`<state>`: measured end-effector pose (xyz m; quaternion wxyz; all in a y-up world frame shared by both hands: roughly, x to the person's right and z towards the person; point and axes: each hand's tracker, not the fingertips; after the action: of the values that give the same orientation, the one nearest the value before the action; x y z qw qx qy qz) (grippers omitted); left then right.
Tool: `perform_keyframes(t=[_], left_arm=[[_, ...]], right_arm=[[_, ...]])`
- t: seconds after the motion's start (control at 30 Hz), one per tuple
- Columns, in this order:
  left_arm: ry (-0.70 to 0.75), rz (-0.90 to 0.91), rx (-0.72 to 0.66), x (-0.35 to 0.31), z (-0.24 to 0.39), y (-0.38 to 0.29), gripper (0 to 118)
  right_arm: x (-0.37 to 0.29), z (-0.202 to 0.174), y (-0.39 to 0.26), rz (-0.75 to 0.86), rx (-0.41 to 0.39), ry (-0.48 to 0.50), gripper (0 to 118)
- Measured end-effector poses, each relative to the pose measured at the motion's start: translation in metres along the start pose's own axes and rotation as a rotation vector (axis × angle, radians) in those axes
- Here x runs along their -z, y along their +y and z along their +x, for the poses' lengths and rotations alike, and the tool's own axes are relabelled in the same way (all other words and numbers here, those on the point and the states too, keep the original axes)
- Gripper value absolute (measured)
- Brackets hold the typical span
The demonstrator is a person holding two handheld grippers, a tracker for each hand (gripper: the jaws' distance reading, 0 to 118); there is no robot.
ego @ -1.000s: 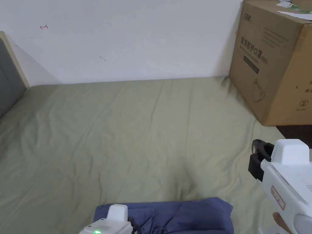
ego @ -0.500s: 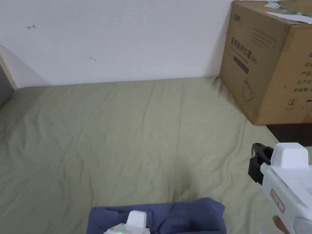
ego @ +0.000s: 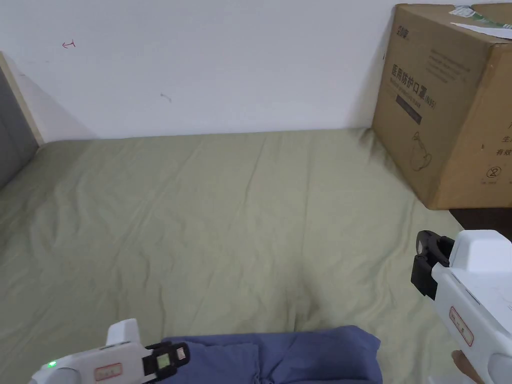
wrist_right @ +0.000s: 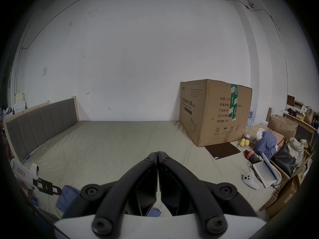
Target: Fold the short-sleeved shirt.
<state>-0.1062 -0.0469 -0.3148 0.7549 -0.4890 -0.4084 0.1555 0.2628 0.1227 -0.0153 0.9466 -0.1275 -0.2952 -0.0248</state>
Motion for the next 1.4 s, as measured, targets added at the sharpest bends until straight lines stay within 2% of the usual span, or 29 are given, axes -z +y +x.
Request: perform_keyframes(t=[0.03, 0.1, 0.17, 0.23, 0.4, 0.43, 0.5, 0.53, 0.57, 0.6, 0.77, 0.9, 0.97, 1.07, 1.4], left_arm=[[-0.006, -0.012, -0.018, -0.002, -0.01, 0.003, 21], [0.022, -0.012, -0.032, -0.004, -0.03, 0.005, 66], [0.08, -0.034, -0.054, -0.001, -0.047, 0.004, 93], [0.071, -0.036, -0.059, 0.001, -0.059, 0.003, 94], [0.044, -0.085, -0.091, 0.018, -0.07, -0.003, 91], [0.047, -0.095, -0.09, 0.024, -0.073, -0.005, 85], [0.052, -0.109, -0.095, 0.033, -0.078, -0.009, 58], [0.052, -0.121, -0.104, 0.038, -0.079, -0.009, 50], [0.056, -0.132, -0.106, 0.042, -0.079, -0.011, 47], [0.058, -0.136, -0.101, 0.044, -0.077, -0.012, 47], [0.106, -0.129, -0.032, 0.05, -0.063, -0.015, 15], [0.208, -0.114, 0.146, 0.041, -0.035, -0.018, 12], [0.248, -0.114, 0.171, 0.034, -0.024, -0.014, 10], [0.238, -0.094, 0.152, 0.019, -0.015, -0.005, 9], [0.432, 0.013, 0.165, -0.076, -0.034, 0.035, 9]], right_arm=[[0.001, -0.002, 0.0, -0.002, -0.003, 0.003, 0], [-0.001, -0.008, 0.002, -0.007, -0.004, 0.006, 0], [0.0, -0.011, 0.002, -0.014, 0.001, 0.012, 0], [0.004, -0.013, 0.0, -0.023, 0.006, 0.02, 0], [0.012, -0.018, -0.002, -0.037, -0.01, 0.024, 0], [0.013, -0.018, -0.002, -0.04, -0.012, 0.025, 0], [0.015, -0.017, -0.003, -0.043, -0.011, 0.027, 0], [0.016, -0.017, -0.004, -0.049, -0.006, 0.033, 0], [0.017, -0.018, -0.005, -0.05, -0.003, 0.034, 0], [0.016, -0.022, -0.004, -0.056, 0.037, 0.119, 0], [0.02, -0.021, -0.004, -0.046, 0.057, 0.14, 0], [0.023, -0.019, -0.003, -0.062, 0.043, 0.109, 0], [0.024, -0.02, -0.001, -0.057, 0.033, 0.117, 0], [0.022, -0.02, 0.002, -0.043, 0.029, 0.132, 0], [0.014, -0.016, 0.004, -0.019, -0.002, 0.147, 0]])
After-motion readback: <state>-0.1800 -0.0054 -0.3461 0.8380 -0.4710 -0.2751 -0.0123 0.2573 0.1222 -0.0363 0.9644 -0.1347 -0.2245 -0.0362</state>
